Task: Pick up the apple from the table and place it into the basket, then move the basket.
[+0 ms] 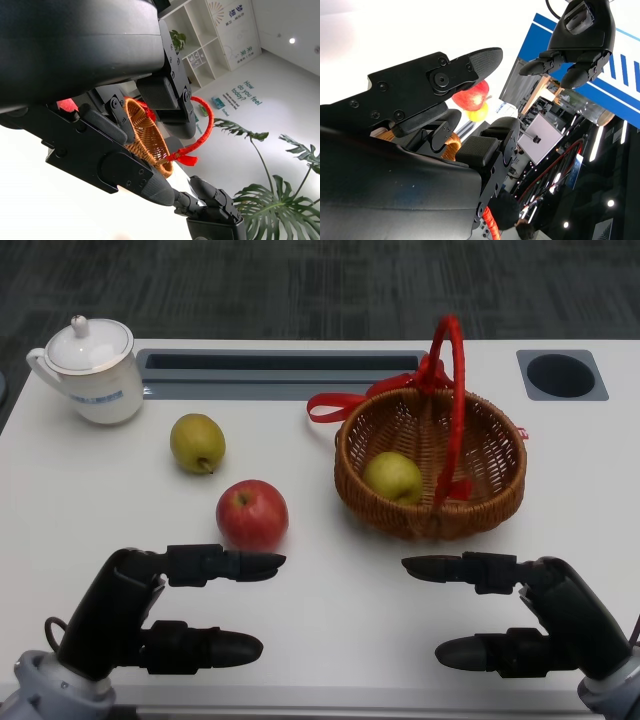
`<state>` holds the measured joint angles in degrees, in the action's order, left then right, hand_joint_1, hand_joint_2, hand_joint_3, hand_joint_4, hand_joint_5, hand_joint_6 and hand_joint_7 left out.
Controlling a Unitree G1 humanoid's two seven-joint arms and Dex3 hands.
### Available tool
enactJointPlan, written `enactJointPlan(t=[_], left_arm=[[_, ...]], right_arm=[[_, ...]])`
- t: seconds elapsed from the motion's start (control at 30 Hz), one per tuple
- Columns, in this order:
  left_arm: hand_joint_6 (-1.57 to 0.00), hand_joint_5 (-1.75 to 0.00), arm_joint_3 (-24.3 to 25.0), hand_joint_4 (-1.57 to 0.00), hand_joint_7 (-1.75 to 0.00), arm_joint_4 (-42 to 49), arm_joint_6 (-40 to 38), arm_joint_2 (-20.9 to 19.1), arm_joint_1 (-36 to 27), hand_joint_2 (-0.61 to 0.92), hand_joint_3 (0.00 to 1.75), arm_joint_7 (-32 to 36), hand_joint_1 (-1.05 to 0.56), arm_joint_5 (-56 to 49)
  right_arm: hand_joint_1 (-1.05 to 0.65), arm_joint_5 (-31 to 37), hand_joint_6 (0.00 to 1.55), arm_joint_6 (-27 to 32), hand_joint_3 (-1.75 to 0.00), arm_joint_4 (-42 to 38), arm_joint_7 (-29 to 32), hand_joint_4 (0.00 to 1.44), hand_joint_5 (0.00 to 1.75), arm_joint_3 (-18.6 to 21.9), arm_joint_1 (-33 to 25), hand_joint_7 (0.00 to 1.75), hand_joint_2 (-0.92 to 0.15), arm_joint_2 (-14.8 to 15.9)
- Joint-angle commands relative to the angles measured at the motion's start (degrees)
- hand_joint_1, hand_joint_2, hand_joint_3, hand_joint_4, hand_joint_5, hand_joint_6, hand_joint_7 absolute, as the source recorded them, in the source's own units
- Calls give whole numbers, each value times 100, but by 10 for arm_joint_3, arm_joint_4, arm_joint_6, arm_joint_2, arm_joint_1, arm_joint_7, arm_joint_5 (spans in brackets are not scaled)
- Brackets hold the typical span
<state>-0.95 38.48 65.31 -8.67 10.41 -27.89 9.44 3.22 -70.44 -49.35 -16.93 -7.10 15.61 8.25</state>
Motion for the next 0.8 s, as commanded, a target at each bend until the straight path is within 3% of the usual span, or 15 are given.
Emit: enactJointPlan(t=[0.03, 0.47, 0.63, 0.8], left_arm=[[-92, 0, 5, -102, 0, -7, 1, -6, -5, 74, 0, 9, -64, -3], [-87, 0, 20, -95, 0, -21, 5, -6, -5, 75, 0, 43, -70, -44], [-59, 0, 52, -57, 0, -19, 21, -6, 11, 77, 1, 121, -79, -153], [-25, 0, 75, -18, 0, 13, 36, -25, 54, 79, 1, 246, -82, -317]], right_arm=[[-63, -2, 69, -6, 0, 4, 5, 80, 0, 7, -1, 0, -84, 8], [-62, -3, 69, -6, 0, 1, 5, 80, 0, 6, 2, 0, -83, 10], [-63, -7, 69, -2, 0, 1, 1, 80, 0, 4, 2, 0, -83, 10], [-63, -5, 70, -5, 0, -3, 2, 81, 0, 5, 5, 0, -84, 7]])
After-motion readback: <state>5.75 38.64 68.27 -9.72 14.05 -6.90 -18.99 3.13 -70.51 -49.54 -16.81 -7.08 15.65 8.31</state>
